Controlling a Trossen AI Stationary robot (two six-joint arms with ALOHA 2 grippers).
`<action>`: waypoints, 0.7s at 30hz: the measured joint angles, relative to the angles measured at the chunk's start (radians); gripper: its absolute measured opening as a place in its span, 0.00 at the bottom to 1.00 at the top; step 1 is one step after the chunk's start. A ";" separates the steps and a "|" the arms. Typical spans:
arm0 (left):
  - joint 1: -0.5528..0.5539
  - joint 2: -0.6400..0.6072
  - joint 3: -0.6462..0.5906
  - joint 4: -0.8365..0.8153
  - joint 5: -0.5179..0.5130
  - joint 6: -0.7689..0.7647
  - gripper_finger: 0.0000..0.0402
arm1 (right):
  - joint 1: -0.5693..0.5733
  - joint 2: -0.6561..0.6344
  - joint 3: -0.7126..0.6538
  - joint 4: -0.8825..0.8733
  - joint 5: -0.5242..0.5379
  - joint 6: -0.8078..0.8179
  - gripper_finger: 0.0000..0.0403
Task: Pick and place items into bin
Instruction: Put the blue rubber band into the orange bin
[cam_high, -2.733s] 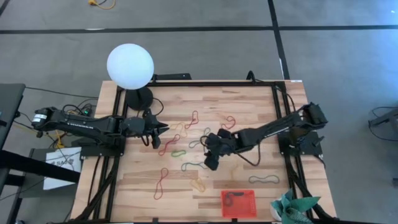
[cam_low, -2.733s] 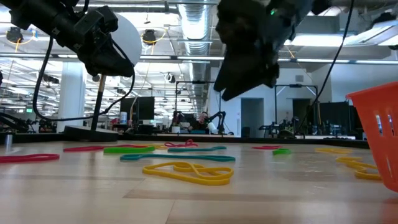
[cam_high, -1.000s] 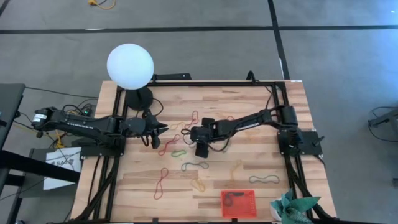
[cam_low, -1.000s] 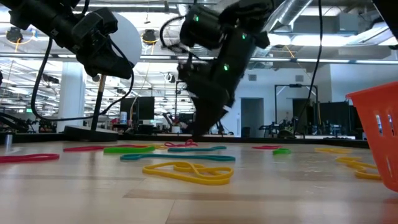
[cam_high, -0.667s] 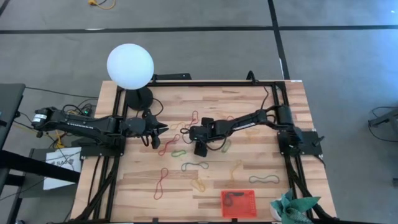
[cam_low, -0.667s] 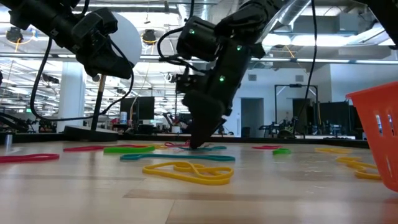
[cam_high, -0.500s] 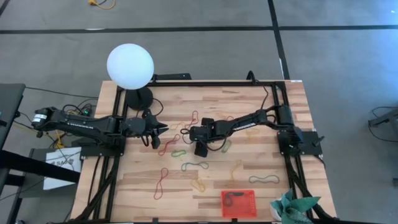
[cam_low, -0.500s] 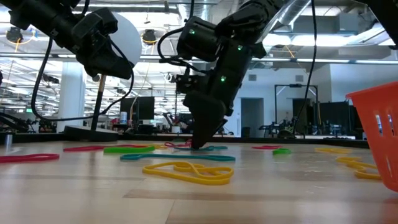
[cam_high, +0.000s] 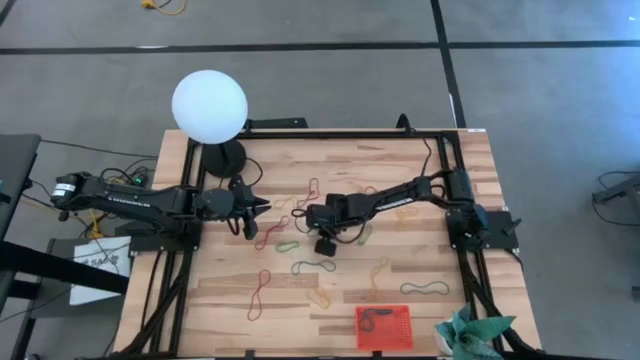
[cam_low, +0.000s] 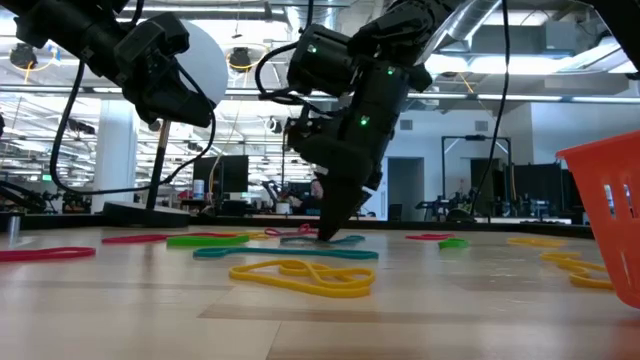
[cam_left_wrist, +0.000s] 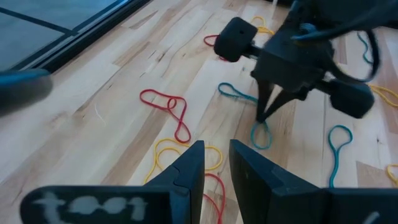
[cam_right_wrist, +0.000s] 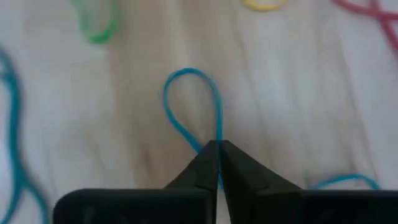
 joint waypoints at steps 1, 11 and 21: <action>0.000 0.000 0.000 0.000 0.000 0.000 0.16 | 0.005 -0.004 0.010 -0.015 0.002 0.000 0.02; 0.000 0.000 0.000 -0.001 0.000 0.000 0.16 | 0.102 -0.091 0.209 -0.294 0.102 0.000 0.00; 0.000 0.000 -0.005 -0.024 0.000 0.000 0.16 | 0.291 -0.233 0.357 -0.660 0.087 0.244 0.00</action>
